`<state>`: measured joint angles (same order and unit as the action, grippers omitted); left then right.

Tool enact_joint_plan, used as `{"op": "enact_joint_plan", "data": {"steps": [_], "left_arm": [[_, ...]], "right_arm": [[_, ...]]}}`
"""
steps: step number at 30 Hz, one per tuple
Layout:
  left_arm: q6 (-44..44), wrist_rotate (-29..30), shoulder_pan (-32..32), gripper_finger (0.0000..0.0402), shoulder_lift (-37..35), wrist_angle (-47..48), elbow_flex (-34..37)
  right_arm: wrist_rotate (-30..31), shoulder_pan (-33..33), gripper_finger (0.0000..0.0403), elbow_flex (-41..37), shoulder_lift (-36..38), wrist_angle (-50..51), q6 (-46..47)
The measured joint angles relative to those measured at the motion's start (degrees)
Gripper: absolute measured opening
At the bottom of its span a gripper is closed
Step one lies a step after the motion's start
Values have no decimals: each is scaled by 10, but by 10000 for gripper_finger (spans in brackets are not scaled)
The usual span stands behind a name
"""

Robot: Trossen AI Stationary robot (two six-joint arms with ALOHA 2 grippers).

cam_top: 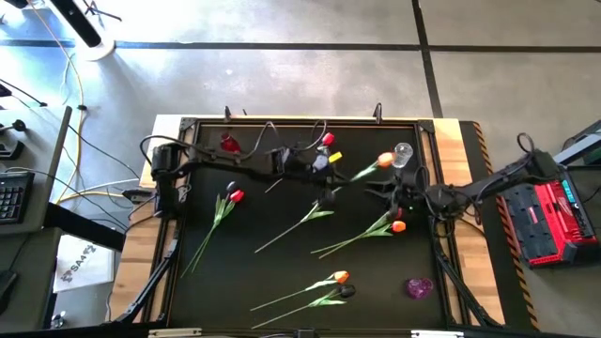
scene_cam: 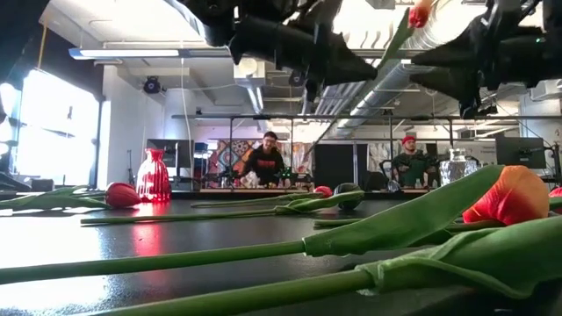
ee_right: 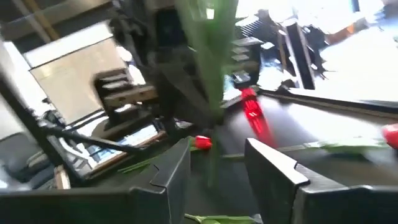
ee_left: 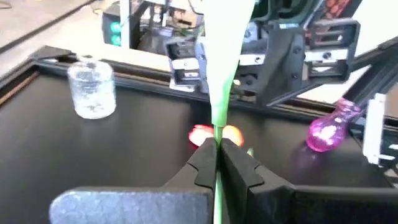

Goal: Sort flowers into vase by color
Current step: Put the top orange tulip into the transparent vase

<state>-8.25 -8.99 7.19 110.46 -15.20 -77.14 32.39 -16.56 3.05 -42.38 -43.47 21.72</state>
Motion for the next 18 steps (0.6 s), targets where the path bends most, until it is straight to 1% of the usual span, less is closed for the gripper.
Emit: {"op": "enact_joint_plan", "data": {"steps": [3, 6, 9, 13, 16, 18], "left_arm": [[8, 7, -9, 0, 1, -21, 6], [8, 7, -10, 0, 1, -31, 5], [4, 7, -10, 0, 3, -32, 5], [7, -2, -9, 0, 5, -44, 5], [8, -4, -10, 0, 5, -41, 5], [9, -4, -11, 0, 5, -40, 5]], "right_arm": [[6, -20, 148, 0, -38, -60, -40], [5, -20, 163, 3, -73, -103, -74], [11, -15, 182, 29, -105, -105, -106], [57, 2, 202, 69, -141, -104, -150], [58, 14, 197, 96, -156, -100, -163], [53, 19, 178, 107, -163, -88, -163]]}}
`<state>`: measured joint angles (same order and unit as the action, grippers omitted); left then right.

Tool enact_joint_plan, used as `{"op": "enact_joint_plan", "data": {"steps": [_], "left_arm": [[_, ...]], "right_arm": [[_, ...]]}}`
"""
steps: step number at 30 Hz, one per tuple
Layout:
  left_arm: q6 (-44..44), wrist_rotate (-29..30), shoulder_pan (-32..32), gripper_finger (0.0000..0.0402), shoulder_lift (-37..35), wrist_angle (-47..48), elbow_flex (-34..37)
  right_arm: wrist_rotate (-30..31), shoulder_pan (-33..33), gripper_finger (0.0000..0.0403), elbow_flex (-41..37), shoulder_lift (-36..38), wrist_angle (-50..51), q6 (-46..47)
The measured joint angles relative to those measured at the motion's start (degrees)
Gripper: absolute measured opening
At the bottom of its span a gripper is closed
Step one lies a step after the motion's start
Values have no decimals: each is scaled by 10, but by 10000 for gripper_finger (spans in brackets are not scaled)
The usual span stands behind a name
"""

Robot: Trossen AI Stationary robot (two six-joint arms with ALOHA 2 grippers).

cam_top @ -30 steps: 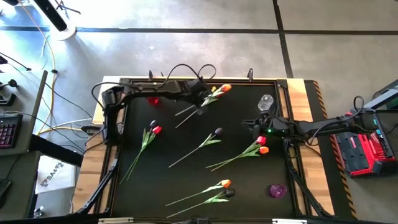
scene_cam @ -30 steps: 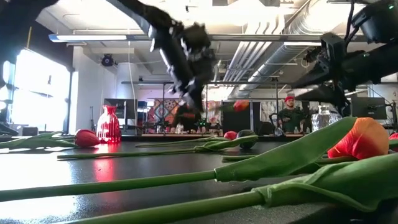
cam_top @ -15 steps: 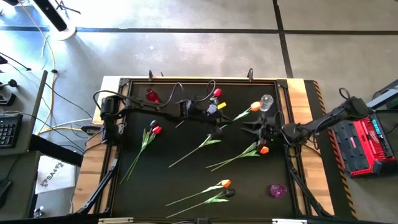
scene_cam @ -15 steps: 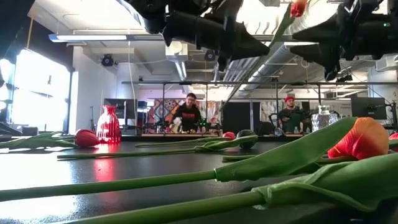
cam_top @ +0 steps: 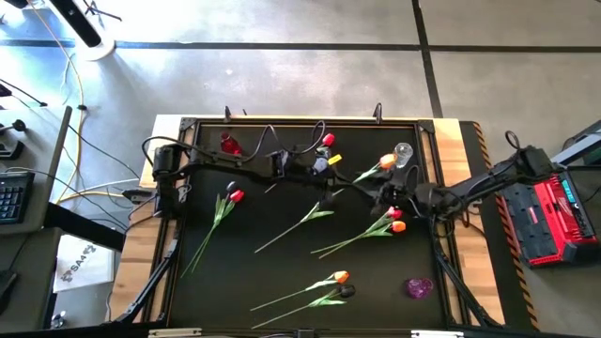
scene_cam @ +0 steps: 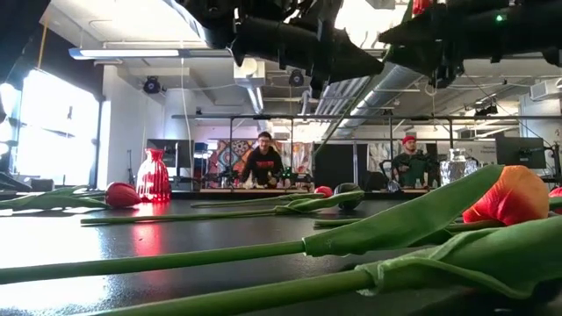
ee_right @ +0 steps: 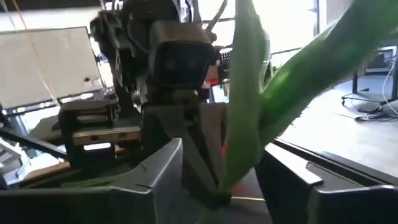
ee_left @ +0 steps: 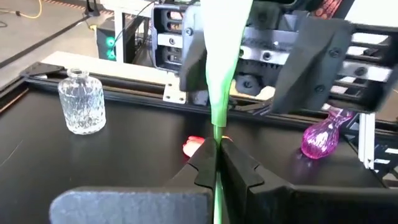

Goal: Sort flowers into vase by color
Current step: Put the top orange tulip into the transparent vase

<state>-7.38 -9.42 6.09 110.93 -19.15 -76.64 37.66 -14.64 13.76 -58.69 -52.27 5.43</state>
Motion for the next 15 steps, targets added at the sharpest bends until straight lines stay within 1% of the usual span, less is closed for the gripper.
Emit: {"op": "enact_joint_plan", "data": {"steps": [4, 8, 9, 12, 15], "left_arm": [[11, -11, -4, 0, 0, -5, 0], [19, -7, -9, 0, 0, 2, 0], [16, -6, -9, 0, 0, 5, 0], [15, 4, -7, 8, 0, 25, -2], [15, 31, -6, 30, 0, 71, 0]], "right_arm": [[1, 9, 115, 6, -2, 16, 16], [-5, 8, 28, 6, 0, 26, 19], [-5, 8, 15, 6, 1, 28, 15], [12, 9, 12, 7, 15, 64, 17], [71, 21, 4, 33, 49, 183, 20]]}}
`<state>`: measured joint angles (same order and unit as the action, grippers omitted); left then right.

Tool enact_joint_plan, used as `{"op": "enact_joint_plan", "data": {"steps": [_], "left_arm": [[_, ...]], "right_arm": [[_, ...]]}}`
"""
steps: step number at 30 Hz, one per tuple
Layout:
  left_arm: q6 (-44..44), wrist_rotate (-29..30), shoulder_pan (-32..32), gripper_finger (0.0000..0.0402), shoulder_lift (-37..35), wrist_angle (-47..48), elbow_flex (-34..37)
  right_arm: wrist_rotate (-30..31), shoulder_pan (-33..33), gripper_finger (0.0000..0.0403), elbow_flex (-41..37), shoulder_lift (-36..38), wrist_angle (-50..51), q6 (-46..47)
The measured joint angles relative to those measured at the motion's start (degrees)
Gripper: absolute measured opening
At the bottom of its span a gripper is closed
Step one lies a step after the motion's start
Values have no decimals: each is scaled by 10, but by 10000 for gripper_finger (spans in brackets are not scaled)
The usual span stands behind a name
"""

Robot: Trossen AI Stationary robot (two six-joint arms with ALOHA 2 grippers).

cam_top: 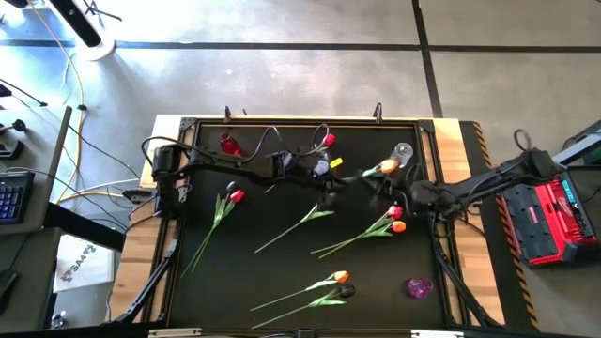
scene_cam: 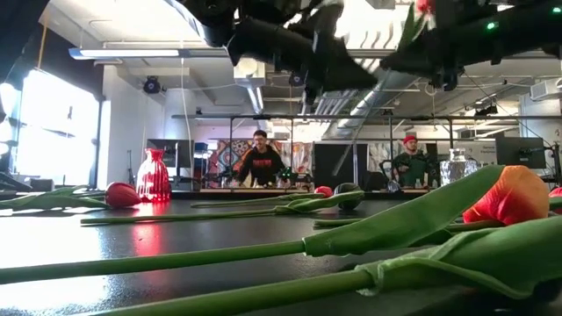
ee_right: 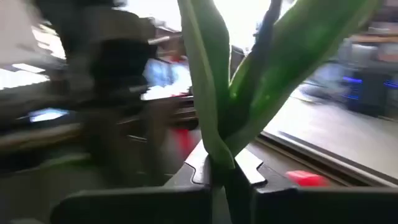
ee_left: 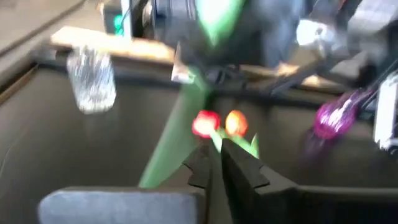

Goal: Sort flowers into vase by color
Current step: Put the top orange tulip into the transparent vase

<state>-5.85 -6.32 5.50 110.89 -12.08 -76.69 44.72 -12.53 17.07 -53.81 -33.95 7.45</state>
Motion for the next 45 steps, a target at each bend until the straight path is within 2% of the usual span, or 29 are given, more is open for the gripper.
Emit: {"op": "enact_joint_plan", "data": {"steps": [8, 12, 16, 20, 26, 33, 37, 41, 45], "left_arm": [[15, 36, 1, 115, 0, 93, 12], [-1, 41, 2, 128, 0, -9, 89], [-27, 16, 11, 127, -2, -113, 157], [-27, 18, 13, 125, -3, -134, 180], [-17, 24, 3, 125, -3, -134, 187], [-16, 32, -1, 125, -3, -141, 187], [-32, 32, -2, 125, -3, -151, 185], [-44, 32, -3, 125, -3, -153, 184], [-43, 36, -3, 125, -3, -153, 184]], "right_arm": [[98, 48, 2, 173, 56, 512, 128], [123, 75, 1, 264, 72, 719, 207], [129, 100, 1, 326, 96, 848, 262], [147, 125, 1, 361, 121, 908, 281], [172, 173, 0, 380, 151, 918, 250], [141, 222, 0, 380, 156, 957, 260], [141, 238, 0, 380, 155, 925, 226], [115, 254, 0, 380, 154, 867, 171], [104, 270, 0, 373, 143, 880, 176]]}}
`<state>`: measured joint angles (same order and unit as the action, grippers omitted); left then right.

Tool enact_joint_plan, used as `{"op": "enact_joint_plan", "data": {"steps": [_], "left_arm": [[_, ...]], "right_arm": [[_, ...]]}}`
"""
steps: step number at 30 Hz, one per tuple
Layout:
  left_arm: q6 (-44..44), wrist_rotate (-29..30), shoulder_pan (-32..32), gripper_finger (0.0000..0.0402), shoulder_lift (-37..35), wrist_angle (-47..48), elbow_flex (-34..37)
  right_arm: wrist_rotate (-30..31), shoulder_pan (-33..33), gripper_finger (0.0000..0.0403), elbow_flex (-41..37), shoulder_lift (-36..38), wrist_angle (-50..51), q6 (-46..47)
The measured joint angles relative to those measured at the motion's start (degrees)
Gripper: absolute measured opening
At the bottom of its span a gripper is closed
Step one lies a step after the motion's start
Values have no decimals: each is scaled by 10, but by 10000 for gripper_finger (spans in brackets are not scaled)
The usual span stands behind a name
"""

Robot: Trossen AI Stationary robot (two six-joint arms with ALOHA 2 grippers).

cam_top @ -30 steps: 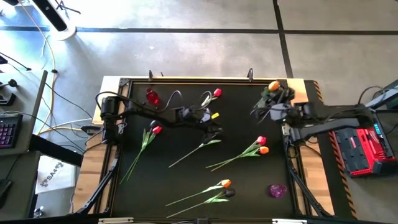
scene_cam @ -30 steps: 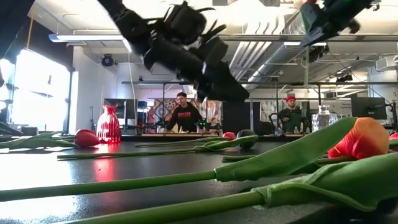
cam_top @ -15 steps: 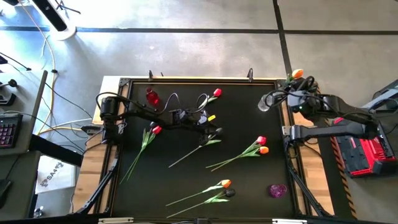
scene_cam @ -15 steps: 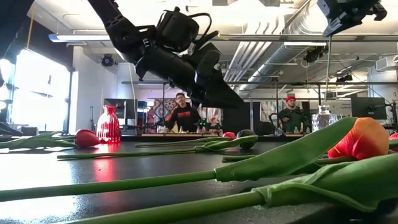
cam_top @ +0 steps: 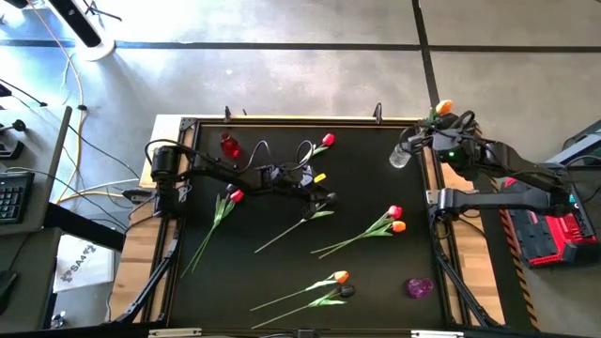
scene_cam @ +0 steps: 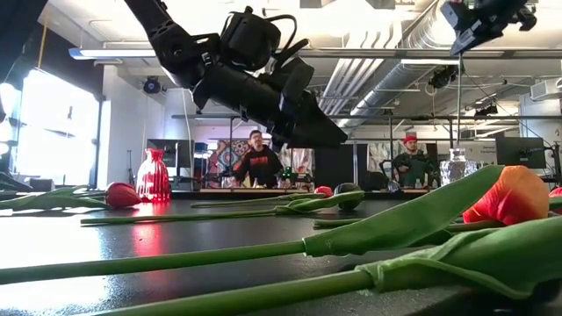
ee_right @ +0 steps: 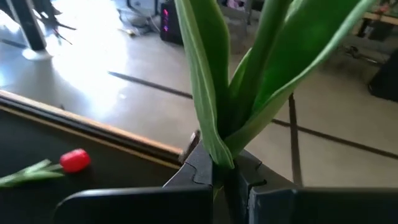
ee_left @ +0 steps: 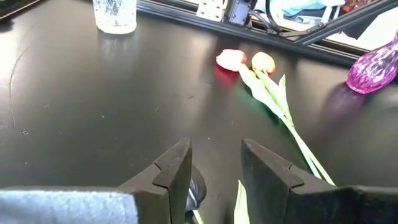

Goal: Sort flowers into vase by color
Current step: Put the top orange tulip into the transparent vase, then put the top red tulip into the purple vase

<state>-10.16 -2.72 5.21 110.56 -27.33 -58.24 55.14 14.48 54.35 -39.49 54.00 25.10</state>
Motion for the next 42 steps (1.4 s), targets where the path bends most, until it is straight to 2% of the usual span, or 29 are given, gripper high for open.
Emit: {"op": "enact_joint_plan", "data": {"steps": [9, 18, 23, 29, 35, 39, 42], "left_arm": [[9, 12, -5, 125, 0, 5, 0], [9, 17, -5, 125, -18, 5, -1], [17, 20, -4, 125, -26, 9, -1], [18, 24, -4, 125, -26, 54, -1], [20, 65, -2, 125, -26, 87, -1], [23, 66, 1, 125, -26, 107, 0], [25, 67, 7, 125, -26, 115, 0]], "right_arm": [[-48, 49, 0, -62, -3, -27, 16], [-136, 148, 0, -77, -30, -53, -10], [-213, 208, 9, -77, -54, -85, -37], [-239, 246, 86, -77, -74, -85, -36], [-238, 257, 176, -77, -59, -101, -35], [-243, 257, 211, -76, -34, -107, -40], [-254, 256, 221, -76, -10, -106, -42]]}}
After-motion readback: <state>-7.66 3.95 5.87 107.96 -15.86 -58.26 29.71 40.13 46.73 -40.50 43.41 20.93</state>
